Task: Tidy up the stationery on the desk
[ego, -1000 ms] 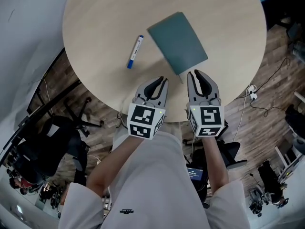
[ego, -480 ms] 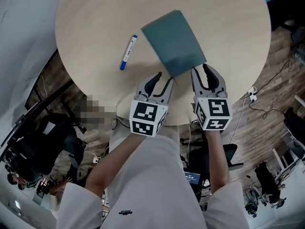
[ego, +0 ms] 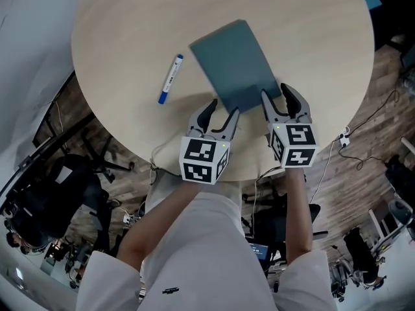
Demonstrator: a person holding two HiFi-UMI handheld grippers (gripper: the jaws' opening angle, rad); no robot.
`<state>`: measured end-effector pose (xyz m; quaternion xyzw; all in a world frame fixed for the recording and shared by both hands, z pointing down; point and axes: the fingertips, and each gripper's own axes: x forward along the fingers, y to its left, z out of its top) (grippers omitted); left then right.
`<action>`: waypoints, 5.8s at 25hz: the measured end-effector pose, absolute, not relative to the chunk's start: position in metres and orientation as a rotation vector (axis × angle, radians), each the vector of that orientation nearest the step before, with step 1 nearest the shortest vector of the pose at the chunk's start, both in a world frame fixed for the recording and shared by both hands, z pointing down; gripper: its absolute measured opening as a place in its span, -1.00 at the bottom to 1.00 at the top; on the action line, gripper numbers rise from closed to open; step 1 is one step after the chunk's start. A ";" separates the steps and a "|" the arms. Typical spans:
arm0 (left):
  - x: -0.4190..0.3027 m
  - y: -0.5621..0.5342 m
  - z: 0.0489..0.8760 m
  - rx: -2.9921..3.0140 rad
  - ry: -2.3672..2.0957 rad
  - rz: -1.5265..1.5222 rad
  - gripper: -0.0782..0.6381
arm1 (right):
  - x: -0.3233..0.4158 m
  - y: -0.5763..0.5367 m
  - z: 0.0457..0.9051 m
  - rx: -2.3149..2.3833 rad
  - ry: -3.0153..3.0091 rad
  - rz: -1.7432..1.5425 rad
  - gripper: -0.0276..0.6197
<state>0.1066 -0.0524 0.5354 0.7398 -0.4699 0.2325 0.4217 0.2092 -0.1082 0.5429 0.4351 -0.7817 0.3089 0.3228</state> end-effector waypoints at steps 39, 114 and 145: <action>0.073 -0.032 0.559 1.924 -1.159 0.843 -0.47 | 0.201 -0.034 0.539 1.307 -1.897 0.904 -0.76; -0.069 -0.049 0.571 1.959 -1.173 0.984 -0.51 | 0.057 0.022 0.525 1.327 -2.015 0.951 -0.73; -0.051 0.002 0.541 1.851 -1.220 0.829 -0.57 | 0.074 0.023 0.498 1.340 -2.051 0.916 -0.73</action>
